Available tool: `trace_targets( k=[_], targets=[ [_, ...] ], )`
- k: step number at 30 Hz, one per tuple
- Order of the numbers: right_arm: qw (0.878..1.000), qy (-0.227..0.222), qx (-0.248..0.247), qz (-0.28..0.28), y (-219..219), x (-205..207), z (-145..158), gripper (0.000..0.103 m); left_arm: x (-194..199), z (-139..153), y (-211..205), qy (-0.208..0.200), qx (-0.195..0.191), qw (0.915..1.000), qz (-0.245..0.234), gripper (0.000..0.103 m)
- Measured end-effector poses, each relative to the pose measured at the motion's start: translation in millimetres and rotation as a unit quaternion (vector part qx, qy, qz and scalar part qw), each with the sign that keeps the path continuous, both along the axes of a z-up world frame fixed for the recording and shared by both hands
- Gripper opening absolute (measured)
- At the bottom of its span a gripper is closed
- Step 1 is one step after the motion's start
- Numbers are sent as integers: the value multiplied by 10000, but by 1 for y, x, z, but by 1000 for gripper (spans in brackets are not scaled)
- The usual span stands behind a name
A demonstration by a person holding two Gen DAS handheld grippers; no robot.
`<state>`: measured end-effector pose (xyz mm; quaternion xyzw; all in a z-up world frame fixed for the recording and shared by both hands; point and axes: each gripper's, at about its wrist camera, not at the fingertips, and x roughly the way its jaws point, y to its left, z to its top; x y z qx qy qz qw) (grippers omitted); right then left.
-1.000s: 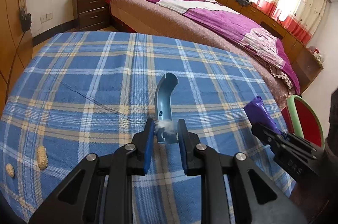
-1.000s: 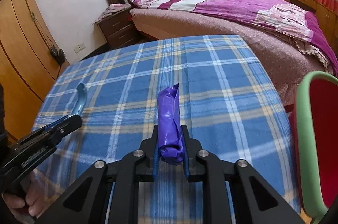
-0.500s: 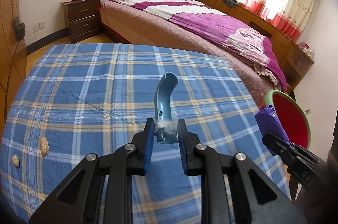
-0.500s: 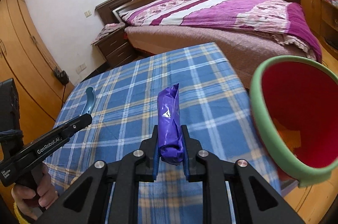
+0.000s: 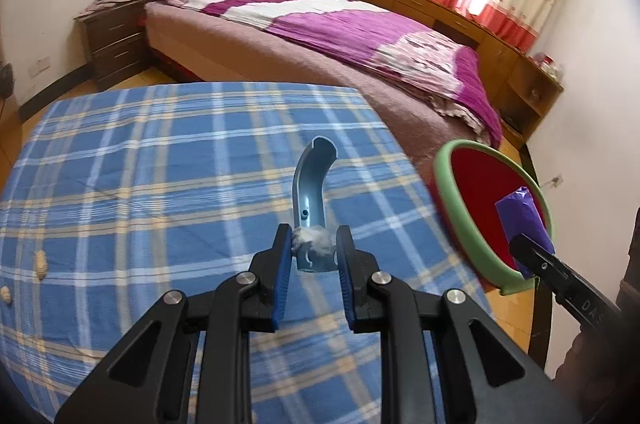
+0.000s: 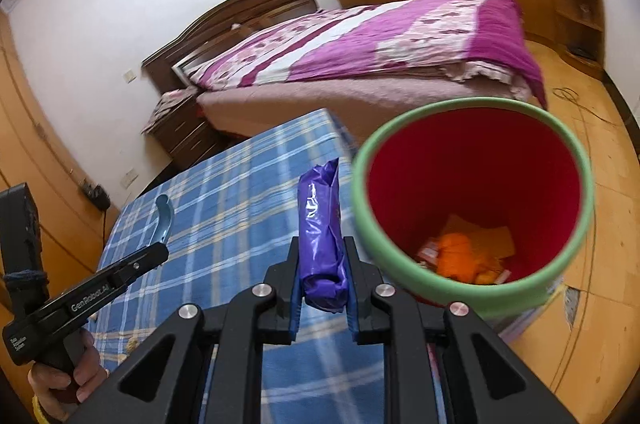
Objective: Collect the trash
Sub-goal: 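Carry the blue handle and purple bag over the red bucket and open both grippers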
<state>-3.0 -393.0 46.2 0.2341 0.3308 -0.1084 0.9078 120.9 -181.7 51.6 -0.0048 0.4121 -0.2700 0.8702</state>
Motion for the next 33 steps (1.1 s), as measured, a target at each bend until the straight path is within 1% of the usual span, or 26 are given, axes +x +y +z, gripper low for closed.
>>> trace_targets(
  k=[13, 15, 20, 23, 25, 33],
  targets=[
    [9961, -72, 213, -853, -69, -43, -13, 21, -18, 5, -72, -18, 125, 9975, -695, 22],
    [9951, -68, 242, -954, -78, -46, -16, 23, -19, 4, -83, -24, 155, 9967, -791, 22],
    [9922, 3, 334, -1203, -101, -51, -27, 23, -24, 2, -110, -25, 226, 9945, -1021, 22],
    [9911, -13, 384, -1272, -109, -54, -30, 27, -27, -1, -124, -33, 275, 9933, -1126, 22],
    [9908, -33, 425, -1283, -113, -54, -31, 31, -27, -2, -132, -16, 300, 9927, -1168, 22],
    [9898, -176, 555, -1298, -123, -62, -32, 38, -29, -8, -162, -8, 372, 9896, -1390, 22]
  ],
)
